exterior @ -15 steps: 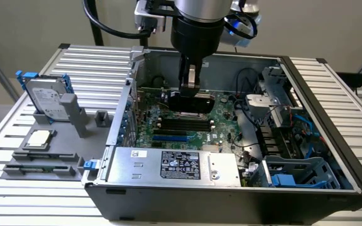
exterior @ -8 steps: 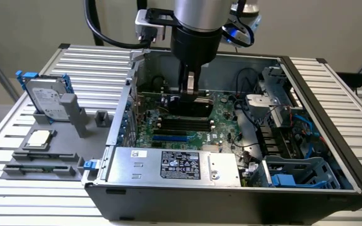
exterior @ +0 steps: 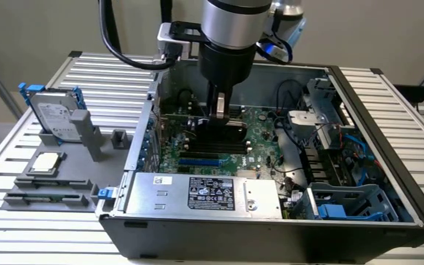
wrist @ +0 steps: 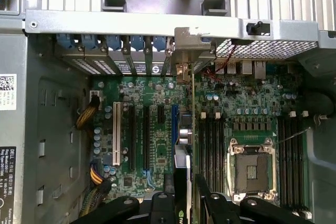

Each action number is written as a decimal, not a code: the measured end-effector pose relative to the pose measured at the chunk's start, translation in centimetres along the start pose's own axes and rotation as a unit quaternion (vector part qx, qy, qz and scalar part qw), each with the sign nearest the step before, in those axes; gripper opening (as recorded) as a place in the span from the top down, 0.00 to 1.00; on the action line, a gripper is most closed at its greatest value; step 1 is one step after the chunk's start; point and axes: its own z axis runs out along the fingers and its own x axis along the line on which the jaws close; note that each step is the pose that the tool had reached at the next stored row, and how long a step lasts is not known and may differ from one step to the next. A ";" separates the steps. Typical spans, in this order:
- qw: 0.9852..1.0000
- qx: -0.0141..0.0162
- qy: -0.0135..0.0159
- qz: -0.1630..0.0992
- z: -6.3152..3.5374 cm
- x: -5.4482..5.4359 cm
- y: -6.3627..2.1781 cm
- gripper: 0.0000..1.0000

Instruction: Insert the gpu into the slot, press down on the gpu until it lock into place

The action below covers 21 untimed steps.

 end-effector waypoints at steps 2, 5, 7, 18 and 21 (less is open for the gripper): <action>1.000 0.000 0.000 0.000 0.36 0.0 0.14 0.74; 1.000 0.000 0.000 0.000 0.93 0.1 0.35 0.74; 1.000 0.000 0.000 0.001 1.30 0.1 0.47 0.74; 1.000 0.000 0.000 0.002 3.29 0.4 0.55 0.74; 1.000 0.000 0.000 0.002 3.84 0.4 0.52 0.74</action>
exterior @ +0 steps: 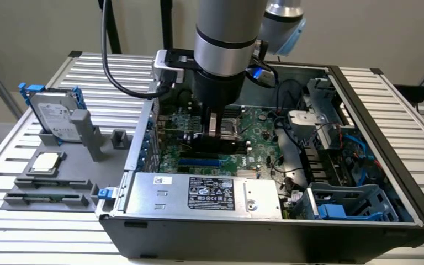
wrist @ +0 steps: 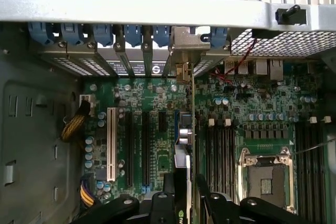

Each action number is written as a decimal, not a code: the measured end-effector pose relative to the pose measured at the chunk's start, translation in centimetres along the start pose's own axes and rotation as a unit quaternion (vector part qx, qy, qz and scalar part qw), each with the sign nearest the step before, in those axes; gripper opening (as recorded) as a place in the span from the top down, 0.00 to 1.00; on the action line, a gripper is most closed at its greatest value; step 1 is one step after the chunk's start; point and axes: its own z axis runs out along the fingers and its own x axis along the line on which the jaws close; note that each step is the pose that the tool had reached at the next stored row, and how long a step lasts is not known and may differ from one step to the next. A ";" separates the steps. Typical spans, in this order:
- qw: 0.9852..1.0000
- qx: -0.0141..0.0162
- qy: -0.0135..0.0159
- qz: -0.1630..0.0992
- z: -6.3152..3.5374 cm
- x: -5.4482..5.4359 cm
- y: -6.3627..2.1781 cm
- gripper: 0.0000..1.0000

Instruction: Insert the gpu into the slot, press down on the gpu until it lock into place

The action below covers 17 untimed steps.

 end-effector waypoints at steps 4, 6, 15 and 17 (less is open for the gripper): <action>1.000 0.000 0.000 0.000 0.72 0.1 -0.04 0.74; 1.000 0.000 0.000 0.000 1.09 0.1 -0.05 0.74; 1.000 0.000 0.001 0.000 2.05 0.2 -0.10 0.74; 1.000 0.000 0.001 0.000 2.10 0.2 -0.11 0.74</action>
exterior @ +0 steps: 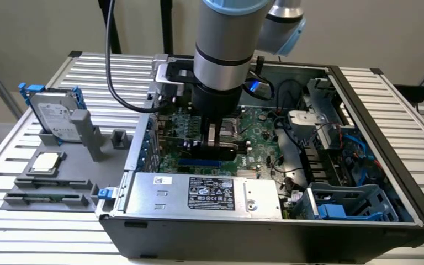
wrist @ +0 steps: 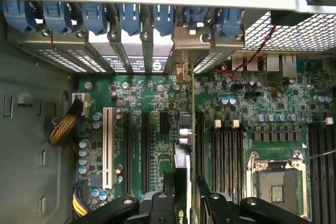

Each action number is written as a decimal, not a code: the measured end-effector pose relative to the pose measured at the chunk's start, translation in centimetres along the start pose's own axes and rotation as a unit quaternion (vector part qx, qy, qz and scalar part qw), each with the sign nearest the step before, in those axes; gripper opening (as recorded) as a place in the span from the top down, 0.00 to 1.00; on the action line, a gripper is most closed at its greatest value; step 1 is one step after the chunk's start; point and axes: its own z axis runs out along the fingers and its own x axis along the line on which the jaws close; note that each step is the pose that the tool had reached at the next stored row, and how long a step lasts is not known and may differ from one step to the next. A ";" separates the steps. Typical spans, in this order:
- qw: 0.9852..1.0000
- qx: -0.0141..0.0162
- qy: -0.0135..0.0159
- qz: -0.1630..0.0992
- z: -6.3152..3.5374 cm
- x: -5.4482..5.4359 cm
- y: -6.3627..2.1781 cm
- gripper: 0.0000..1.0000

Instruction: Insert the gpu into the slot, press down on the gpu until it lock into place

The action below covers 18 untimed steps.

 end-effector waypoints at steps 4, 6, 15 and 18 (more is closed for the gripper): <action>1.000 0.000 0.005 0.000 0.09 0.0 0.02 0.74; 1.000 0.000 0.007 0.000 0.15 0.0 0.01 0.74; 1.000 0.000 0.007 0.000 0.32 -0.1 0.28 0.74; 1.000 0.000 0.007 -0.001 0.37 -0.1 0.28 0.74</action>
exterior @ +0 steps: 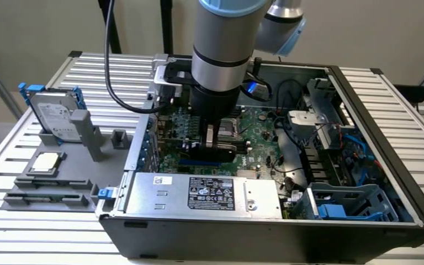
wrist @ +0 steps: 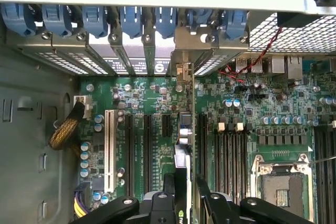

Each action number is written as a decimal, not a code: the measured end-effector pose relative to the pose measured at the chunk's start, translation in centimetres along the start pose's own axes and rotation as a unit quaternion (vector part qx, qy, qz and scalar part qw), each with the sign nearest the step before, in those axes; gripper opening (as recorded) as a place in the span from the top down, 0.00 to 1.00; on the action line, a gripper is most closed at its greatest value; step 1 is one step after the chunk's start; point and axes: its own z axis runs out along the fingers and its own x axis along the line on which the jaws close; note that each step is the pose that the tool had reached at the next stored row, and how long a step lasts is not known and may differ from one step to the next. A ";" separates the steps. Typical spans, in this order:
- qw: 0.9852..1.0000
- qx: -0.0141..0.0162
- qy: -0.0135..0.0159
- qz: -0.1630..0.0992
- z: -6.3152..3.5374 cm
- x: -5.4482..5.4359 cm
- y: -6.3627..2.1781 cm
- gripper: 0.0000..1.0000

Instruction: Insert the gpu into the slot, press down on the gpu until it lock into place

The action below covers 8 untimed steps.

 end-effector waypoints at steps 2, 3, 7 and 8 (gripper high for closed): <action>1.000 0.000 0.000 -0.001 0.04 -0.1 0.00 0.74; 1.000 0.000 0.000 -0.002 0.05 -0.1 0.00 0.74; 1.000 0.000 0.000 -0.004 0.17 -0.1 -0.01 0.74; 1.000 0.000 0.000 -0.005 0.22 -0.1 -0.01 0.74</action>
